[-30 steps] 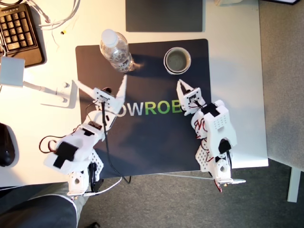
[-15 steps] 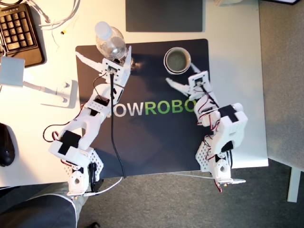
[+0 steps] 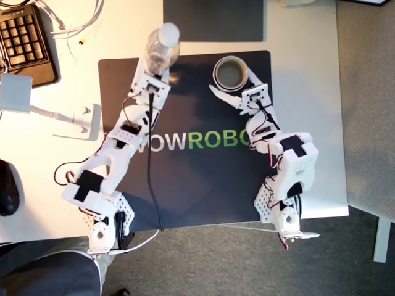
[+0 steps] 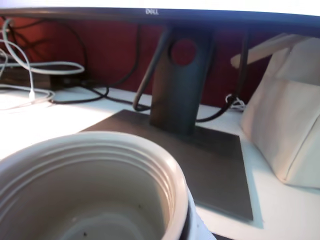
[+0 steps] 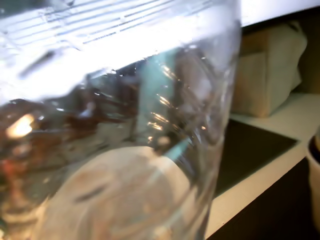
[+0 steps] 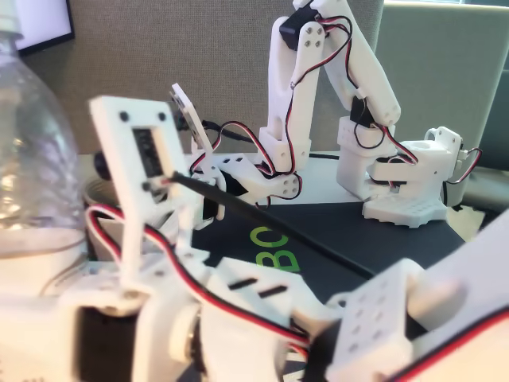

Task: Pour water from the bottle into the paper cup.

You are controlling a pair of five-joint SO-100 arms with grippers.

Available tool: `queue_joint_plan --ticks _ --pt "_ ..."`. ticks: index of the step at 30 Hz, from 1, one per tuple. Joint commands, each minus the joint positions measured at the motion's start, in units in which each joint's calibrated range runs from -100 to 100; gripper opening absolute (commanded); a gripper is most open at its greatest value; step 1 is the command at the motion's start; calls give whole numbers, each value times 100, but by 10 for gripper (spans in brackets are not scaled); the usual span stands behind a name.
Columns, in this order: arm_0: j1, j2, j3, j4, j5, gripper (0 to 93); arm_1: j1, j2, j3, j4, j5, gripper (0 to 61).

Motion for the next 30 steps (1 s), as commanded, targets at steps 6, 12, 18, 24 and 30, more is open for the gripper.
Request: queue_joint_plan --ticks 6,12,18,24,30 --pt "-69 -1612 -2951 1569 -371 0 -249 -222 -333 51 -288 83" --pt "-43 -1594 -4614 2269 -449 0 -381 -2420 749 574 -147 2" --pt "127 -1742 -5068 3035 -1099 0 -1684 -5348 2720 1194 190 2" --pt "520 -2246 -4514 4013 -2266 0 -1828 -4996 2720 1603 254 2" --pt "323 -2437 -5513 6506 -3458 0 -1565 -3863 1893 1538 234 2"
